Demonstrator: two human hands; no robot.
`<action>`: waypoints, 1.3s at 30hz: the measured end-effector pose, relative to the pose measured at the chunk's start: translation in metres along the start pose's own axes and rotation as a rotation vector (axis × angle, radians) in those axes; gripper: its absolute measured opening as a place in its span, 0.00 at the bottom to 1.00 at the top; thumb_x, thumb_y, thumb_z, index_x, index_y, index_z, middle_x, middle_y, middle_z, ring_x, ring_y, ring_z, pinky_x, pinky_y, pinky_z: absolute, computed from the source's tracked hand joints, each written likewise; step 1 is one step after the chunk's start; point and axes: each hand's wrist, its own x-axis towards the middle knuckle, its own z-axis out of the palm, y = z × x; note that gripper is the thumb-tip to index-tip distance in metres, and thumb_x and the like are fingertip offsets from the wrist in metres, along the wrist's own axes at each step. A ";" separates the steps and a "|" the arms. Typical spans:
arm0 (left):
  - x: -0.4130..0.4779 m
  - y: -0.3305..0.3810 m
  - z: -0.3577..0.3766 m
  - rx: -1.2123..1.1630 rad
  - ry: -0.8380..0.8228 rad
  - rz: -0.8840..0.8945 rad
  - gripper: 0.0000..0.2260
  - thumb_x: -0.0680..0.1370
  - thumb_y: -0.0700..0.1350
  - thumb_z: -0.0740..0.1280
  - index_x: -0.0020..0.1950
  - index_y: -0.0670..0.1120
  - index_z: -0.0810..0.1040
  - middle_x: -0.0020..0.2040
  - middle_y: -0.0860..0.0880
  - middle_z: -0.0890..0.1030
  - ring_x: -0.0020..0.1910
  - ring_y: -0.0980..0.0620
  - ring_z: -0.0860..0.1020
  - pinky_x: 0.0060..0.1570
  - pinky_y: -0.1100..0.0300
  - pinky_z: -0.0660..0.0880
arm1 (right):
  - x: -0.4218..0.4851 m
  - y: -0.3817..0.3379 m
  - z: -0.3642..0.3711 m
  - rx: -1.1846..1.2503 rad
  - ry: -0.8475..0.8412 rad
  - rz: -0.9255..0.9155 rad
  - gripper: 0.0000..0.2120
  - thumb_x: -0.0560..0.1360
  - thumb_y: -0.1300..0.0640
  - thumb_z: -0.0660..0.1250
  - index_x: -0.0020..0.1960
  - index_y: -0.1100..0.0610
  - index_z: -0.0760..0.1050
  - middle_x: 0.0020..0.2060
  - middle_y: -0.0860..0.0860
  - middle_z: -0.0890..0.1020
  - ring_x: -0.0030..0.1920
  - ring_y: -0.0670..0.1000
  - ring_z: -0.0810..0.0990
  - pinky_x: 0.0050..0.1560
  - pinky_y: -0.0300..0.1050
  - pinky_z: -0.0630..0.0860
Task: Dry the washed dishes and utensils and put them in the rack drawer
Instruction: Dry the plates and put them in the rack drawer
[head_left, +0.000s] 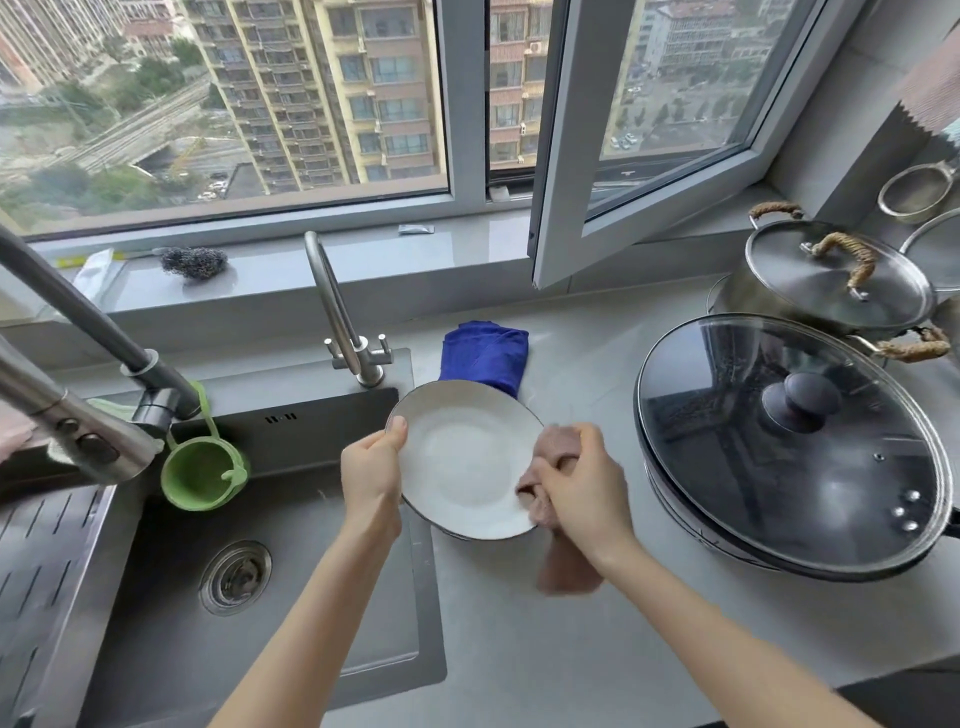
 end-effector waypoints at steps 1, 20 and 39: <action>-0.003 0.001 0.001 -0.014 -0.014 -0.015 0.10 0.78 0.45 0.65 0.39 0.41 0.74 0.38 0.44 0.74 0.37 0.47 0.70 0.38 0.56 0.65 | 0.001 -0.009 -0.010 -0.077 0.062 -0.088 0.15 0.73 0.61 0.69 0.57 0.55 0.69 0.41 0.46 0.77 0.36 0.43 0.74 0.37 0.34 0.65; -0.026 0.018 0.012 -0.057 -0.341 -0.045 0.10 0.71 0.48 0.72 0.35 0.43 0.80 0.36 0.43 0.78 0.35 0.49 0.76 0.39 0.59 0.72 | -0.041 -0.039 0.053 -0.265 -0.318 -0.408 0.38 0.71 0.38 0.33 0.78 0.53 0.45 0.77 0.52 0.54 0.77 0.49 0.48 0.75 0.52 0.43; -0.023 0.034 -0.008 -0.055 -0.531 -0.224 0.11 0.76 0.47 0.66 0.46 0.41 0.83 0.43 0.41 0.83 0.40 0.47 0.82 0.45 0.56 0.78 | -0.051 -0.020 0.040 -0.501 -0.362 -0.872 0.37 0.78 0.36 0.41 0.77 0.61 0.48 0.77 0.57 0.44 0.76 0.54 0.35 0.75 0.52 0.43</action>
